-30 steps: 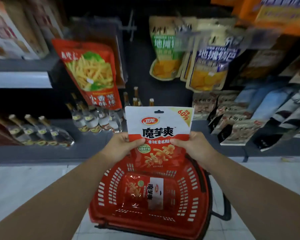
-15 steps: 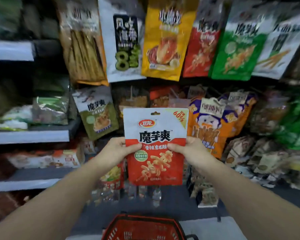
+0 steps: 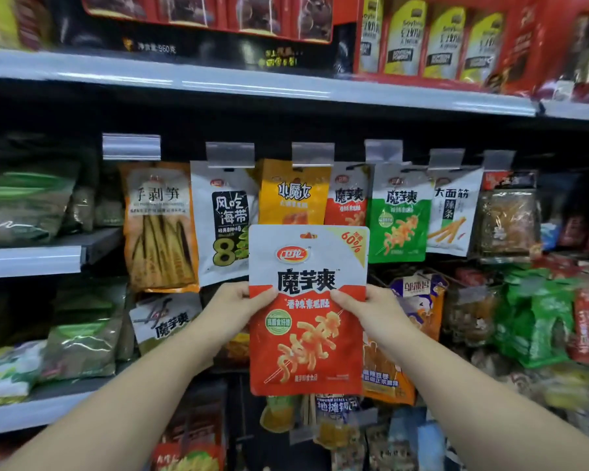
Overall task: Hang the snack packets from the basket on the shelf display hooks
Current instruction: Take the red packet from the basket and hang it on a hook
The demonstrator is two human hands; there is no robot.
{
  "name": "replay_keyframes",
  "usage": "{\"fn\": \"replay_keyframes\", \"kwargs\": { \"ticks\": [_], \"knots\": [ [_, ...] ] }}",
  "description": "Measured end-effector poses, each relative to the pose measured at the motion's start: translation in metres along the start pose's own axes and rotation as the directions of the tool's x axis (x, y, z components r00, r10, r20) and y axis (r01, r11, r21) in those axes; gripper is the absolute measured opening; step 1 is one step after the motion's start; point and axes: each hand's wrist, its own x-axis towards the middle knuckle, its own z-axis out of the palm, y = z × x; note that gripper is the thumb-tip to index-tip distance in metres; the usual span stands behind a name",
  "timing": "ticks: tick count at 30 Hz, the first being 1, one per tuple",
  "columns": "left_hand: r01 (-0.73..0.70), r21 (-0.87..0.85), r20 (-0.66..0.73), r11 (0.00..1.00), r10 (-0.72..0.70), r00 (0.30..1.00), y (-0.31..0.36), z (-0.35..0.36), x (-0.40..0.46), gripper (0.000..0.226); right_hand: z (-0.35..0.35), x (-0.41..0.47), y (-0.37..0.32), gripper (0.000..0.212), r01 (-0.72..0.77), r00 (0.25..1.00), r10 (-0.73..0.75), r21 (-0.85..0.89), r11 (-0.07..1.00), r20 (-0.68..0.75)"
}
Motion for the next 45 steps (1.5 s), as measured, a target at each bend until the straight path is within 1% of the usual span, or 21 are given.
{"fn": "replay_keyframes", "kwargs": {
  "ticks": [5, 8, 11, 16, 19, 23, 27, 31, 33, 36, 39, 42, 45],
  "knots": [
    [0.013, -0.001, -0.032, 1.0, -0.013, 0.999, 0.017, 0.019, 0.023, 0.025, -0.016, 0.021, -0.007, 0.012, 0.025, 0.999, -0.026, -0.03, 0.999, -0.044],
    [0.026, -0.048, -0.059, 0.999, -0.029, 0.998, 0.026, 0.038, 0.044, 0.025, -0.033, 0.043, -0.007, 0.013, 0.035, 0.998, -0.036, -0.021, 0.999, -0.048],
    [0.012, -0.046, -0.093, 0.999, -0.017, 0.996, 0.034, 0.058, 0.071, 0.02, -0.055, 0.073, -0.006, 0.015, 0.037, 0.998, -0.038, -0.023, 0.999, -0.047],
    [0.01, 0.011, -0.19, 1.0, -0.007, 0.982, 0.047, 0.099, 0.117, 0.02, -0.094, 0.127, -0.003, 0.018, 0.031, 0.999, -0.031, 0.018, 0.999, -0.015],
    [0.014, 0.015, -0.243, 1.0, -0.01, 0.97, 0.058, 0.124, 0.141, 0.018, -0.113, 0.155, -0.007, 0.015, 0.05, 0.999, -0.05, 0.065, 0.997, -0.008],
    [-0.005, -0.027, -0.309, 1.0, -0.003, 0.951, 0.069, 0.145, 0.167, 0.025, -0.132, 0.183, -0.013, 0.013, 0.092, 0.996, -0.089, 0.109, 0.99, -0.03],
    [-0.034, -0.025, -0.374, 0.999, 0.022, 0.927, 0.08, 0.154, 0.181, 0.03, -0.141, 0.202, -0.021, 0.02, 0.093, 0.996, -0.091, 0.124, 0.988, -0.018],
    [-0.094, -0.031, -0.414, 0.995, 0.072, 0.908, 0.094, 0.153, 0.189, 0.03, -0.14, 0.217, -0.033, 0.041, 0.106, 0.994, -0.102, 0.182, 0.978, -0.031],
    [-0.107, -0.016, -0.418, 0.994, 0.091, 0.904, 0.099, 0.151, 0.193, 0.03, -0.138, 0.223, -0.039, 0.039, 0.11, 0.994, -0.105, 0.204, 0.973, -0.033],
    [-0.097, -0.019, -0.422, 0.995, 0.08, 0.903, 0.1, 0.147, 0.202, 0.031, -0.135, 0.234, -0.04, 0.038, 0.1, 0.994, -0.092, 0.2, 0.975, -0.052],
    [-0.073, -0.022, -0.408, 0.997, 0.058, 0.911, 0.097, 0.146, 0.209, 0.03, -0.133, 0.243, -0.035, 0.03, 0.076, 0.997, -0.07, 0.186, 0.98, -0.034],
    [-0.055, 0.016, -0.411, 0.998, 0.056, 0.91, 0.094, 0.147, 0.214, 0.034, -0.13, 0.25, -0.029, 0.031, 0.073, 0.997, -0.066, 0.168, 0.983, -0.047],
    [-0.049, 0.02, -0.419, 0.999, 0.053, 0.906, 0.092, 0.146, 0.219, 0.032, -0.128, 0.254, -0.027, 0.032, 0.087, 0.995, -0.077, 0.168, 0.982, -0.061]
  ]
}}
